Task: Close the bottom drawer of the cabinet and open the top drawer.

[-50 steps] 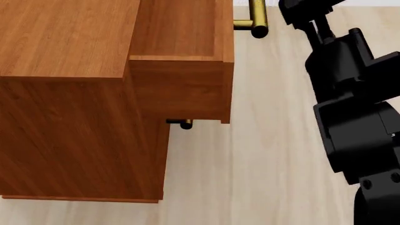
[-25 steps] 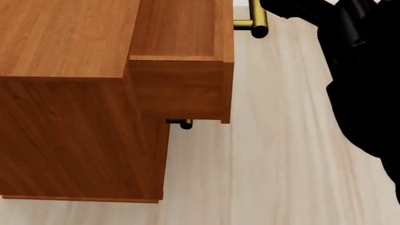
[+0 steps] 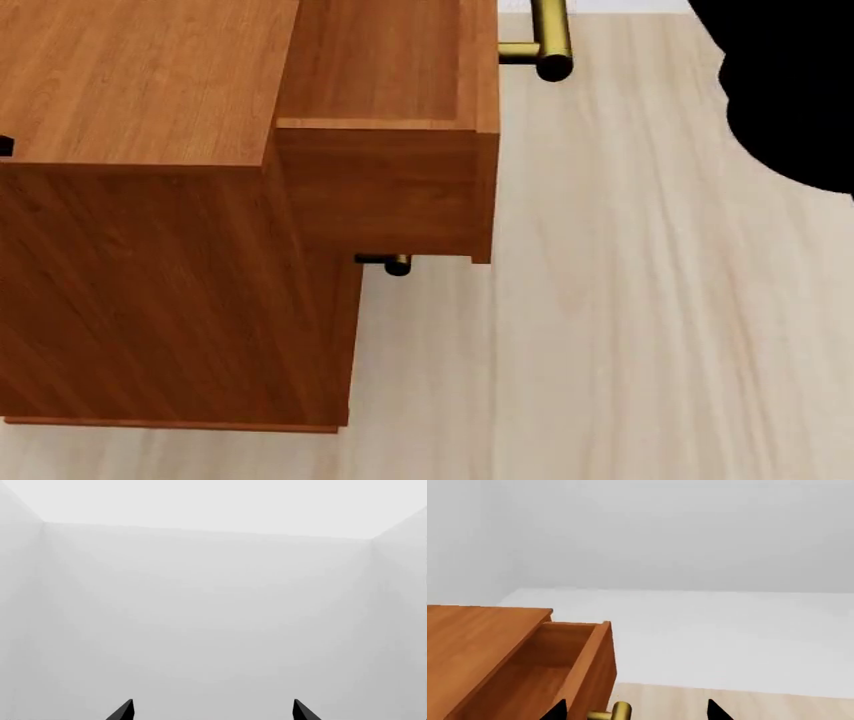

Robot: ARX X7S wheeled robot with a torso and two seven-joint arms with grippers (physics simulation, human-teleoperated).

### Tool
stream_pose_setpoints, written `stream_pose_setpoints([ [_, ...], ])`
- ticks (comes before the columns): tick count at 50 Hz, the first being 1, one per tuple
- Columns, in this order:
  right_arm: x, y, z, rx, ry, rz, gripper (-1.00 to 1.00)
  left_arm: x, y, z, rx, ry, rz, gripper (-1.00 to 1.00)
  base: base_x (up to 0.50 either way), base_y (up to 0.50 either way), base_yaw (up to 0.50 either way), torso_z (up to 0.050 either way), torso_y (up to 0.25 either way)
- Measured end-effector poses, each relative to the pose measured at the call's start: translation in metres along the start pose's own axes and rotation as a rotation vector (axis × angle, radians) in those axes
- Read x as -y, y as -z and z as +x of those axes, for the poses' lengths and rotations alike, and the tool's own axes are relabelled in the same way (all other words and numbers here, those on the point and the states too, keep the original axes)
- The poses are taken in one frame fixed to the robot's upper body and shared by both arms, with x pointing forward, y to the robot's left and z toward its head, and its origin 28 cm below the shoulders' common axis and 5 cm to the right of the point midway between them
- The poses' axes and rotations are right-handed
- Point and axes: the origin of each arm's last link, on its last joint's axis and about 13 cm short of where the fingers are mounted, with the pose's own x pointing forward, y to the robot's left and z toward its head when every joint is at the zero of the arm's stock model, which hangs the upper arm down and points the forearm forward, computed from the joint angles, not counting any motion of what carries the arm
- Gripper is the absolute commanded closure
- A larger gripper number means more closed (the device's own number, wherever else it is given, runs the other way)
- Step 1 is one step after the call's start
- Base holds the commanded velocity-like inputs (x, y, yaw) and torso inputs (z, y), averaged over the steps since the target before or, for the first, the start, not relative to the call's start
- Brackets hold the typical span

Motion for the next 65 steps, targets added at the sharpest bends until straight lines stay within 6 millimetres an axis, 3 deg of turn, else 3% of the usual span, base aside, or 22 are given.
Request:
stream_pose_setpoints([
  [16,-0.015,-0.04,0.008,-0.087,-0.092,-0.226,-1.0,0.001,0.001,0.0,0.0,0.004,-0.001,-1.0,0.0,0.0,0.0,0.0,0.0],
  [30,-0.031,-0.054,0.019,-0.163,-0.153,-0.338,-1.0,0.001,-0.001,-0.001,0.003,0.007,-0.003,-1.0,0.0,0.0,0.0,0.0,0.0],
  [46,-0.04,-0.052,0.035,-0.236,-0.172,-0.407,-1.0,0.0,0.0,-0.002,0.003,0.006,-0.005,-1.0,0.0,0.0,0.0,0.0,0.0],
  [65,-0.045,-0.03,0.054,-0.329,-0.179,-0.476,-1.0,-0.002,0.001,-0.001,0.001,-0.002,-0.006,-1.0,0.0,0.0,0.0,0.0,0.0],
])
